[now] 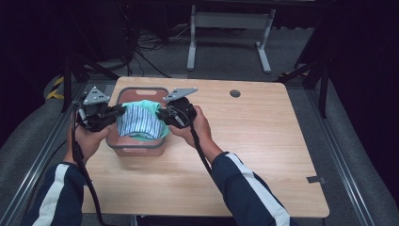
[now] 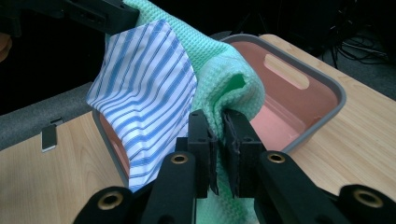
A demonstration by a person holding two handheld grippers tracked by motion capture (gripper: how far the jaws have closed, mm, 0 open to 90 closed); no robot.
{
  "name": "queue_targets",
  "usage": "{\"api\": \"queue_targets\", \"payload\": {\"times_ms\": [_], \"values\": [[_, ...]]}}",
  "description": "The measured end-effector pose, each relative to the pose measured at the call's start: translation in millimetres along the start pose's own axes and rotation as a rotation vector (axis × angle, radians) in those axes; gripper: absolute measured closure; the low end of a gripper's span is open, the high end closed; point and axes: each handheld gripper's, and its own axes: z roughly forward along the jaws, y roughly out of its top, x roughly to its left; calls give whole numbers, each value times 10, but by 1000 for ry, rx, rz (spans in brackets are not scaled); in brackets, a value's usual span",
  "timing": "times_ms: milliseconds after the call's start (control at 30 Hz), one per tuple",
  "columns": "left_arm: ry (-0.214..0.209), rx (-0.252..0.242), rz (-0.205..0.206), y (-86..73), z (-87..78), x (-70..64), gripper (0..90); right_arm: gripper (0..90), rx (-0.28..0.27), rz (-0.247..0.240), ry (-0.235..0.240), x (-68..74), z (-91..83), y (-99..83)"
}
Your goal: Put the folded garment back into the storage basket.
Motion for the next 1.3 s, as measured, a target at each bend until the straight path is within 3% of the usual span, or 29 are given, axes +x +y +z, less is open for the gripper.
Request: {"api": "queue_targets", "payload": {"times_ms": [533,800,1300], "values": [[49,43,-18,-168,155,132,845,815,46,-1,4,32,387,-54],[80,82,8,-242,302,157,845,814,70,-6,4,27,572,-108],[89,117,-38,-351,567,220,840,805,118,-2,12,4,756,-192]]}}
